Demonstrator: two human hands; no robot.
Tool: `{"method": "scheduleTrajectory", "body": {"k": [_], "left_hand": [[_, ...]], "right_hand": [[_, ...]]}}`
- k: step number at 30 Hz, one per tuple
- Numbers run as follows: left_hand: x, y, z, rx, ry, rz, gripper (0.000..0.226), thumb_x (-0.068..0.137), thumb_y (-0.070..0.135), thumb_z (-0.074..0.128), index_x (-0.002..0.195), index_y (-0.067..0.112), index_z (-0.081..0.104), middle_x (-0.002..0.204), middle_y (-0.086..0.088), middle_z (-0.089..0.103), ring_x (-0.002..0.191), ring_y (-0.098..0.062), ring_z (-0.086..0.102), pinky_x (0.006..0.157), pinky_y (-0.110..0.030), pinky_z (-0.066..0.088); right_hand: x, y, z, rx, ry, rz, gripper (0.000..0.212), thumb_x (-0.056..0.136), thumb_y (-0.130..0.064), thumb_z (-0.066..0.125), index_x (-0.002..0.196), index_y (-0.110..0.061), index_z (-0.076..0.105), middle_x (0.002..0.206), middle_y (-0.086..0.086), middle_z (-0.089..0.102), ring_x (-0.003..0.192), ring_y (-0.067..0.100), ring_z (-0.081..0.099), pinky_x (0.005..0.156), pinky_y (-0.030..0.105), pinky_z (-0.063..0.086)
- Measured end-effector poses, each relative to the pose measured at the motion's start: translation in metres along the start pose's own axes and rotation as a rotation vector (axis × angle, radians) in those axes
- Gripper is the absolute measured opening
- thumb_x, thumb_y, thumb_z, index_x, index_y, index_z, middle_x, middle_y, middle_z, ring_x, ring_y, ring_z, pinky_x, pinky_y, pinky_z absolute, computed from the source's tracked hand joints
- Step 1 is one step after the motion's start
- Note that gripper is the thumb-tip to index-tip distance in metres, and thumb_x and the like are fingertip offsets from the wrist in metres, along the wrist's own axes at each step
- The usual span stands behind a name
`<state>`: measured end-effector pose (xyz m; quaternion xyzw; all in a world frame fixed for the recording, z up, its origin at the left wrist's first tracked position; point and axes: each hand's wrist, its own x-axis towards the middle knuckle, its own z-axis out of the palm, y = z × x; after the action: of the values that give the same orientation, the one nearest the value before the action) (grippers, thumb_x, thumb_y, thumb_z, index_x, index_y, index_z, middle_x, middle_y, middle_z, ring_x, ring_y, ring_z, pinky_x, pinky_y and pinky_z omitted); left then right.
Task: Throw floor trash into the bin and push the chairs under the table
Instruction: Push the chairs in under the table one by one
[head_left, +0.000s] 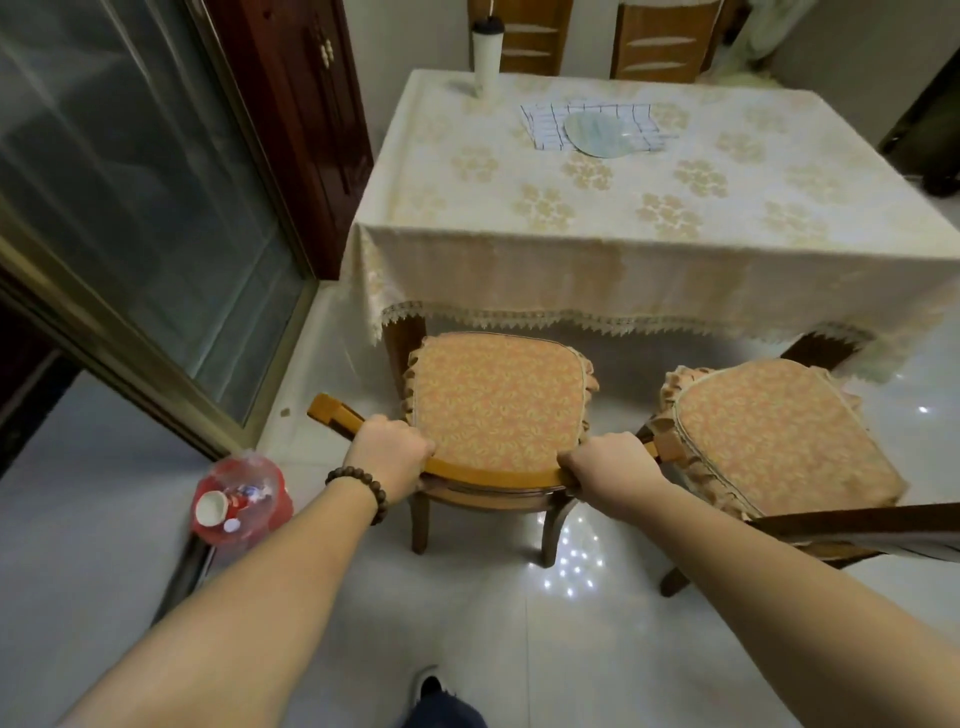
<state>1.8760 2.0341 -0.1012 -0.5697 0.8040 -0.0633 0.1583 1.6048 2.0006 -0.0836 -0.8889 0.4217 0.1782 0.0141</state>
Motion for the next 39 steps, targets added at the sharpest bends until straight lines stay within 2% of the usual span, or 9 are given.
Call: {"method": "scheduleTrajectory", "body": {"k": [4, 12, 20, 24, 27, 30, 37, 38, 39], "left_hand": [[0.02, -0.028, 0.008, -0.042, 0.019, -0.014, 0.034, 0.081, 0.058, 0.056, 0.093, 0.026, 0.061, 0.094, 0.005, 0.065, 0.091, -0.02, 0.06, 0.073, -0.032, 0.037], [0.089, -0.074, 0.009, -0.042, 0.023, 0.006, 0.033, 0.082, 0.056, 0.057, 0.096, 0.026, 0.06, 0.095, 0.006, 0.065, 0.094, -0.02, 0.06, 0.072, -0.032, 0.036], [0.203, -0.105, -0.002, -0.01, 0.019, 0.031, 0.035, 0.083, 0.06, 0.052, 0.094, 0.028, 0.061, 0.09, 0.007, 0.065, 0.089, -0.018, 0.059, 0.067, -0.032, 0.03], [0.258, -0.125, -0.009, -0.026, -0.013, -0.007, 0.034, 0.082, 0.059, 0.051, 0.093, 0.028, 0.06, 0.089, 0.007, 0.063, 0.089, -0.017, 0.058, 0.072, -0.032, 0.037], [0.296, -0.136, -0.015, -0.04, -0.025, -0.02, 0.029, 0.082, 0.056, 0.054, 0.088, 0.028, 0.06, 0.088, 0.006, 0.064, 0.089, -0.017, 0.059, 0.075, -0.033, 0.042], [0.33, -0.143, -0.018, -0.043, -0.029, -0.029, 0.028, 0.081, 0.056, 0.055, 0.088, 0.029, 0.059, 0.09, 0.006, 0.064, 0.092, -0.018, 0.06, 0.075, -0.034, 0.04], [0.383, -0.162, -0.018, -0.025, -0.04, -0.002, 0.029, 0.082, 0.057, 0.055, 0.089, 0.029, 0.057, 0.089, 0.006, 0.063, 0.089, -0.019, 0.06, 0.074, -0.035, 0.041], [0.387, -0.166, -0.018, -0.021, -0.039, -0.005, 0.029, 0.082, 0.058, 0.055, 0.089, 0.029, 0.057, 0.088, 0.006, 0.062, 0.089, -0.019, 0.059, 0.073, -0.035, 0.04], [0.391, -0.169, -0.018, -0.022, -0.038, -0.008, 0.031, 0.082, 0.059, 0.054, 0.089, 0.029, 0.057, 0.088, 0.006, 0.061, 0.089, -0.019, 0.059, 0.073, -0.035, 0.04]], "right_hand": [[0.035, 0.005, -0.017, -0.032, 0.0, -0.013, 0.006, 0.088, -0.022, 0.052, 0.091, -0.02, 0.057, 0.079, 0.002, 0.061, 0.07, 0.025, 0.059, 0.062, 0.034, 0.048], [0.101, 0.039, -0.043, -0.058, -0.036, 0.01, 0.008, 0.089, -0.024, 0.052, 0.093, -0.021, 0.057, 0.082, 0.002, 0.062, 0.075, 0.026, 0.06, 0.059, 0.031, 0.04], [0.181, 0.118, -0.05, -0.045, -0.041, 0.023, 0.004, 0.089, -0.024, 0.05, 0.088, -0.022, 0.053, 0.081, 0.002, 0.062, 0.073, 0.027, 0.06, 0.057, 0.032, 0.037], [0.23, 0.16, -0.061, -0.034, -0.033, 0.006, 0.005, 0.089, -0.021, 0.05, 0.085, -0.023, 0.051, 0.075, 0.001, 0.058, 0.067, 0.025, 0.058, 0.056, 0.033, 0.043], [0.261, 0.19, -0.068, -0.051, -0.031, -0.002, 0.005, 0.089, -0.02, 0.05, 0.088, -0.023, 0.055, 0.073, 0.0, 0.057, 0.065, 0.025, 0.055, 0.054, 0.032, 0.036], [0.285, 0.214, -0.071, -0.03, -0.027, -0.001, 0.006, 0.09, -0.023, 0.051, 0.087, -0.023, 0.056, 0.069, -0.004, 0.053, 0.061, 0.02, 0.051, 0.054, 0.031, 0.036], [0.323, 0.244, -0.078, 0.014, -0.019, 0.027, 0.008, 0.092, -0.022, 0.049, 0.096, -0.023, 0.056, 0.079, -0.002, 0.061, 0.067, 0.02, 0.057, 0.058, 0.032, 0.043], [0.327, 0.245, -0.08, 0.016, -0.019, 0.041, 0.008, 0.092, -0.021, 0.049, 0.097, -0.023, 0.056, 0.08, -0.002, 0.061, 0.068, 0.02, 0.056, 0.062, 0.033, 0.045], [0.331, 0.244, -0.081, 0.018, -0.016, 0.06, 0.009, 0.092, -0.02, 0.049, 0.099, -0.022, 0.055, 0.082, -0.001, 0.061, 0.073, 0.021, 0.058, 0.073, 0.037, 0.048]]}}
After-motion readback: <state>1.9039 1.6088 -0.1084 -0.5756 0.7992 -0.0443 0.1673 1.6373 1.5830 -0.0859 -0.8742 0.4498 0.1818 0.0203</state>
